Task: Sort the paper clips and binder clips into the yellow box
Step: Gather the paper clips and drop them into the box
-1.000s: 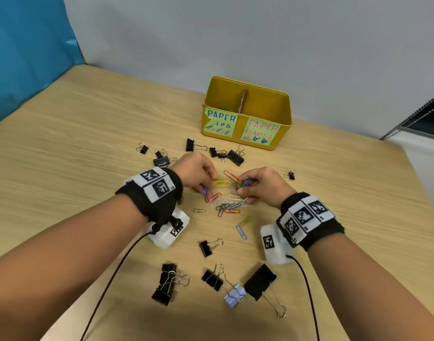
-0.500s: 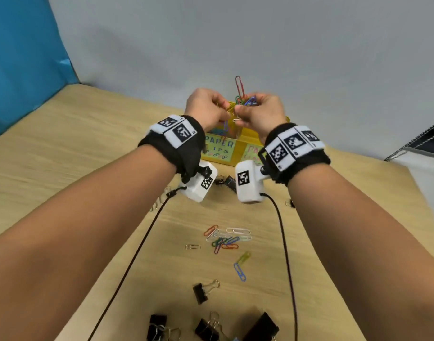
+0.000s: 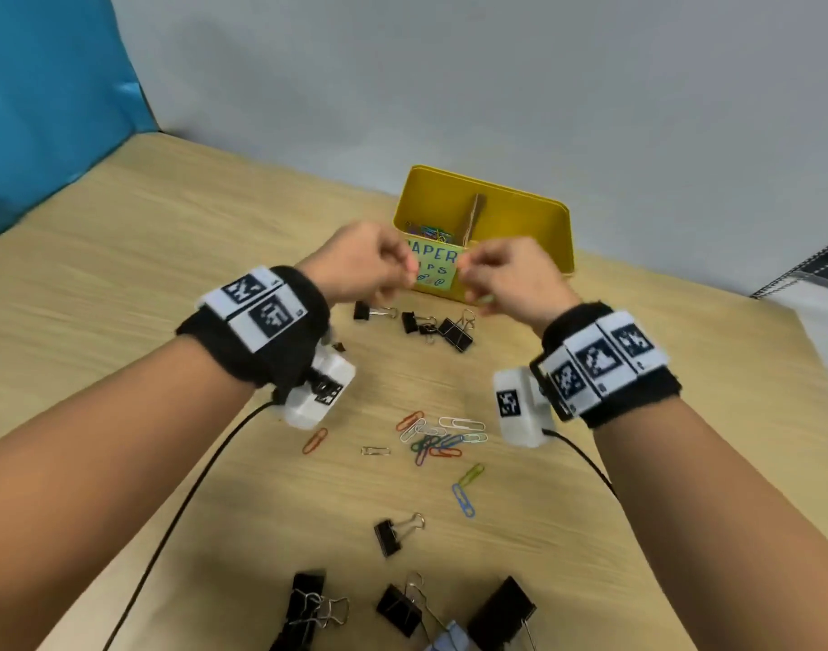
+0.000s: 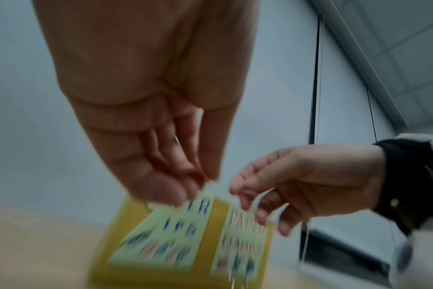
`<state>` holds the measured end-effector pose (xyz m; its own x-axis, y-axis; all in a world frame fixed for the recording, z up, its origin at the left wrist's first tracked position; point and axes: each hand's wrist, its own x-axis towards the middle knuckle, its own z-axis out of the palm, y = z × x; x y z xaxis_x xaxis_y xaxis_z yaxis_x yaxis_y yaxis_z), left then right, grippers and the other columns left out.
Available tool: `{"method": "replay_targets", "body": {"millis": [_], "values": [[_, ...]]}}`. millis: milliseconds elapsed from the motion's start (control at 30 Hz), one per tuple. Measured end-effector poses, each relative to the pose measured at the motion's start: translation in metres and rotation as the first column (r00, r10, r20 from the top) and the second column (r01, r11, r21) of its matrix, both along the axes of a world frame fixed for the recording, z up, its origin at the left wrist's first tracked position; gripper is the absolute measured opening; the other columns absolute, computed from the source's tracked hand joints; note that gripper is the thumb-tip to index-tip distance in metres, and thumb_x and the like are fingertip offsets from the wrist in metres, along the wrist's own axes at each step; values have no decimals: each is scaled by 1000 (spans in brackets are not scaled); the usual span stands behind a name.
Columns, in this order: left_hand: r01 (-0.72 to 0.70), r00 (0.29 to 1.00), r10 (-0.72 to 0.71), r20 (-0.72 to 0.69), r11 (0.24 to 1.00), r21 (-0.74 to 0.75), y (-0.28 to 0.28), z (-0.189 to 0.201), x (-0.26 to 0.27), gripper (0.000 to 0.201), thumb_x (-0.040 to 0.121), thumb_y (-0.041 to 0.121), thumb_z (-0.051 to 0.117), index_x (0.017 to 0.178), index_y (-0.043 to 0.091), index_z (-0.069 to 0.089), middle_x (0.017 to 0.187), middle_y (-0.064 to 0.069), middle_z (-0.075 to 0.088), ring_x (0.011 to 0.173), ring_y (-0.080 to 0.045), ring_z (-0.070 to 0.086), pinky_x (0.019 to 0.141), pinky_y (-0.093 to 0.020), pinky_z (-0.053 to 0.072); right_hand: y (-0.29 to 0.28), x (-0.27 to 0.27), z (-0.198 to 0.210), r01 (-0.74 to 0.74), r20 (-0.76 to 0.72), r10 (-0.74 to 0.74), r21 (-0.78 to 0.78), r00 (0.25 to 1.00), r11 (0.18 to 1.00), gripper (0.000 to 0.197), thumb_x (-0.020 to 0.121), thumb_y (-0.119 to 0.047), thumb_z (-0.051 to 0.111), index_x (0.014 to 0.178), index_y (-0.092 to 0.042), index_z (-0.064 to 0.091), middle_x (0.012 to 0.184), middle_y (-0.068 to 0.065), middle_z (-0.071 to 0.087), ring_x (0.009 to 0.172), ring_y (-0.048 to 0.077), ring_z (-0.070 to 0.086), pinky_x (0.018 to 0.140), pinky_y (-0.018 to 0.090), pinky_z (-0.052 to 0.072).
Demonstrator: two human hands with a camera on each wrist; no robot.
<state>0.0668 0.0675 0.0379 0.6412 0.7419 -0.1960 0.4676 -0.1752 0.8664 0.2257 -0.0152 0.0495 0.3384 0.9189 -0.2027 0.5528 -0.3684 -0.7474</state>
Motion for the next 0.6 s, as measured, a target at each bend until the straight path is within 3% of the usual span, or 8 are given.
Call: {"method": "replay_targets", "body": {"millis": [67, 133, 200, 233, 267, 333, 467, 600], "values": [[181, 940, -182, -287, 983, -30, -17, -14, -18, 16, 85, 7, 60, 82, 22, 60, 84, 2, 62, 68, -11, 54, 56, -22, 46, -21, -6, -14, -183, 93, 208, -230, 974, 956, 20, 93, -16, 51, 110, -17, 62, 96, 4, 62, 76, 13, 57, 67, 30, 54], [330, 779, -288, -557, 944, -27, -33, -29, -33, 20, 82, 8, 62, 80, 27, 55, 85, 8, 58, 71, -8, 53, 55, -18, 41, -36, -16, -30, -315, 145, 391, -376, 909, 872, 33, 92, -10, 48, 120, -22, 60, 109, 1, 59, 75, 9, 55, 66, 20, 48], [393, 649, -310, -695, 919, -43, -48, -38, -45, 23, 78, 5, 65, 82, 25, 53, 88, 7, 56, 74, -9, 51, 55, -17, 38, -46, -30, -44, -402, 200, 535, -462, 821, 791, 47, 90, -6, 46, 131, -28, 53, 126, 2, 53, 99, 13, 57, 87, 21, 44], [401, 619, -303, -725, 915, -39, -53, -41, -48, 24, 77, 3, 64, 84, 23, 53, 90, 6, 55, 73, -9, 51, 54, -17, 37, -49, -36, -50, -427, 218, 578, -484, 787, 764, 51, 89, -6, 47, 133, -31, 50, 128, 4, 49, 111, 18, 53, 98, 25, 41], [398, 618, -285, -733, 917, -21, -59, -43, -52, 23, 77, 1, 63, 85, 21, 54, 91, 4, 55, 72, -10, 50, 52, -17, 36, -53, -43, -54, -439, 229, 603, -499, 765, 747, 52, 89, -5, 46, 133, -33, 49, 126, 5, 46, 117, 21, 50, 104, 29, 39], [379, 676, -240, -697, 924, 50, -68, -45, -53, 22, 80, -3, 55, 89, 17, 57, 91, 2, 54, 76, -13, 52, 53, -17, 37, -58, -51, -60, -457, 250, 634, -510, 732, 729, 51, 90, -3, 45, 130, -34, 52, 123, 5, 45, 119, 24, 48, 106, 33, 39], [395, 773, -284, -568, 915, 81, -83, -51, -47, 23, 82, -4, 55, 89, 17, 62, 77, 9, 53, 82, -14, 56, 67, -21, 41, -72, -51, -50, -479, 258, 666, -522, 700, 705, 39, 93, -6, 43, 122, -23, 61, 124, 5, 55, 116, 21, 52, 95, 23, 38], [388, 851, -305, -426, 914, 120, -83, -52, -43, 27, 75, -2, 66, 89, 20, 61, 86, 5, 58, 84, -13, 57, 72, -22, 47, -89, -31, -44, -340, 339, 502, -436, 796, 834, 35, 86, -7, 53, 116, -21, 64, 119, 4, 59, 104, 17, 54, 81, 19, 38]]}}
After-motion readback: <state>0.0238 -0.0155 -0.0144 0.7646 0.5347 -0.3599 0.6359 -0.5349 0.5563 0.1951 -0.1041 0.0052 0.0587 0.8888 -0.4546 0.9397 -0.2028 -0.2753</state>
